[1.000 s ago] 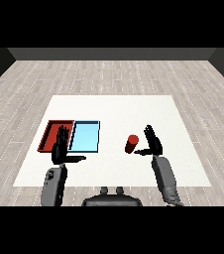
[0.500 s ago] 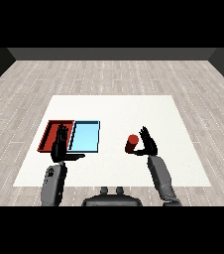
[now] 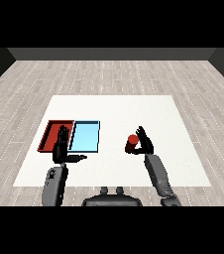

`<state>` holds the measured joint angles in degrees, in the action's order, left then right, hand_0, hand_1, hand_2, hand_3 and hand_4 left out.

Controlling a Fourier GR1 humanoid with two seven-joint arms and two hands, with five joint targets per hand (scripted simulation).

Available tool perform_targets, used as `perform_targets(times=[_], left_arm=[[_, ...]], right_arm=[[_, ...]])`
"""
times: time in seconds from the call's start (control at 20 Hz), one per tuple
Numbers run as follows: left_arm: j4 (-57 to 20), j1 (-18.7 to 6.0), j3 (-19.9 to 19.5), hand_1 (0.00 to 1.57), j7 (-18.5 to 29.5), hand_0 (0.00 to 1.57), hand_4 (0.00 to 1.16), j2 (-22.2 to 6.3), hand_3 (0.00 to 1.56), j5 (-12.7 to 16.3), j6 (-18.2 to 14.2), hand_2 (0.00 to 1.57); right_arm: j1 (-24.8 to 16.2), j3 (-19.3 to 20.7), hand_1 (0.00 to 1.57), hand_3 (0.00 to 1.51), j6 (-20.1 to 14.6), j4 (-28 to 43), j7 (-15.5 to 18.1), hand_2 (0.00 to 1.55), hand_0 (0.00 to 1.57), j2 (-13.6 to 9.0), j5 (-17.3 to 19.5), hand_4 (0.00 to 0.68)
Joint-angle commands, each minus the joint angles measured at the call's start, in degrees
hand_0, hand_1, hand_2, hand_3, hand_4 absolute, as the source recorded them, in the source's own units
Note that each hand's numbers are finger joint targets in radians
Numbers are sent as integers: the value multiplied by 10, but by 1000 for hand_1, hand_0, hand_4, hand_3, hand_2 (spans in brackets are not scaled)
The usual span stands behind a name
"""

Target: Pick the red can and put it in the red box

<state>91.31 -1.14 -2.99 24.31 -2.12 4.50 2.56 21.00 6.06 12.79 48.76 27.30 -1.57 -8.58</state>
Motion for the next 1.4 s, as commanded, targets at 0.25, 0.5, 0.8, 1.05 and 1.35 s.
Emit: perform_targets(times=[0.25, 0.5, 0.8, 1.05, 1.35], left_arm=[[64, 18, 11, 0, -52, 0, 0, -1, 0, 10, 1, 0], [71, 23, 5, 0, -37, 0, 0, -1, 0, 5, -5, 0], [10, -16, 8, 0, -17, 0, 0, 12, 0, -8, -19, 0], [11, 9, 8, 0, 4, 0, 0, 6, 0, -6, -8, 0], [-3, -6, 4, 0, 2, 0, 0, 8, 0, -13, -18, 0]], right_arm=[[41, -35, 0, 0, -42, -45, 5, 0, 0, 15, -14, 0], [49, -34, 0, 0, -22, -77, 20, 0, 0, 15, -23, 0], [71, -23, 0, 0, -19, -109, 29, 0, 0, 15, -27, 0], [54, -91, 0, 0, -71, -78, 24, 0, 0, 15, -51, 0], [137, -60, 1262, 1280, -174, -171, 12, 1324, 1262, 16, -47, 269]])
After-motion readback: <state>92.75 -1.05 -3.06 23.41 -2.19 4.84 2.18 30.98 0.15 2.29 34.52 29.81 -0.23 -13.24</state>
